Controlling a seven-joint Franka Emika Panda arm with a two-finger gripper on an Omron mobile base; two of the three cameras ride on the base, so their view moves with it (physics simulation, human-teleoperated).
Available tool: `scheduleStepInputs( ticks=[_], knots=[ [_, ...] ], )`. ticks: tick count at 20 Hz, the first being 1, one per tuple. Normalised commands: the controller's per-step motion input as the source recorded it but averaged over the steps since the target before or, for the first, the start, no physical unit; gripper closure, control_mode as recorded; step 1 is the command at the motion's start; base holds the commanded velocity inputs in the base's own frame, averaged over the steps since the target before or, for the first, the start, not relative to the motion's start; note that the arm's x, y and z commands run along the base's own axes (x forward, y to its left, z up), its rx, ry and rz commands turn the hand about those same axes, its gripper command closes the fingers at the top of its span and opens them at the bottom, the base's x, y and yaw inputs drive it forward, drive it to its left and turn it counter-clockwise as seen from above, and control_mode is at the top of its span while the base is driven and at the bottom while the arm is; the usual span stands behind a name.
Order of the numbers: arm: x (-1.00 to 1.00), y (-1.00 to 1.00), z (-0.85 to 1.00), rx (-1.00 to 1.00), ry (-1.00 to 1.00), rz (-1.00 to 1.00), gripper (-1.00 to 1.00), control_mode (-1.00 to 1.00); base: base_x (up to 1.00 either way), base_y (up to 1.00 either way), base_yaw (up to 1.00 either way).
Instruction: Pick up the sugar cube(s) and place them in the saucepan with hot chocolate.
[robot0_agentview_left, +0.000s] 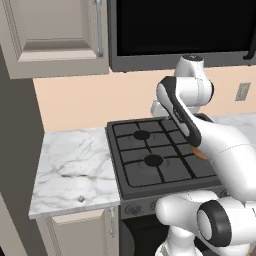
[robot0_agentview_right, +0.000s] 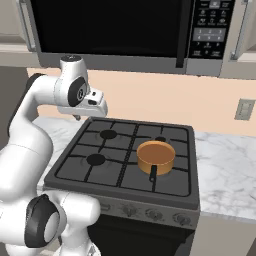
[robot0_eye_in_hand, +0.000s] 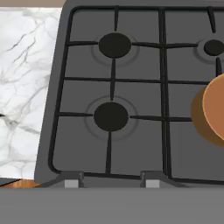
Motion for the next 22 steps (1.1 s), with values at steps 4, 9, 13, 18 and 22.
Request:
scheduleStepInputs(
  ticks=[4,9,13,18,22],
  knots=[
    [0.0,0.0,0.0,0.0,0.0,0.0,-1.0,-1.0,0.0,0.0,0.0],
    [-0.01,0.01,0.0,0.0,0.0,0.0,-1.0,-1.0,0.0,0.0,0.0],
    [-0.14,0.4,-0.01,0.0,0.0,0.0,-1.0,-1.0,0.0,0.0,0.0],
    [-0.18,0.65,-0.11,-0.01,0.0,0.02,-1.0,-1.0,0.0,0.0,0.0],
    [-0.41,0.81,-0.34,-0.14,0.01,0.22,-1.0,-1.0,0.0,0.0,0.0]
  ],
)
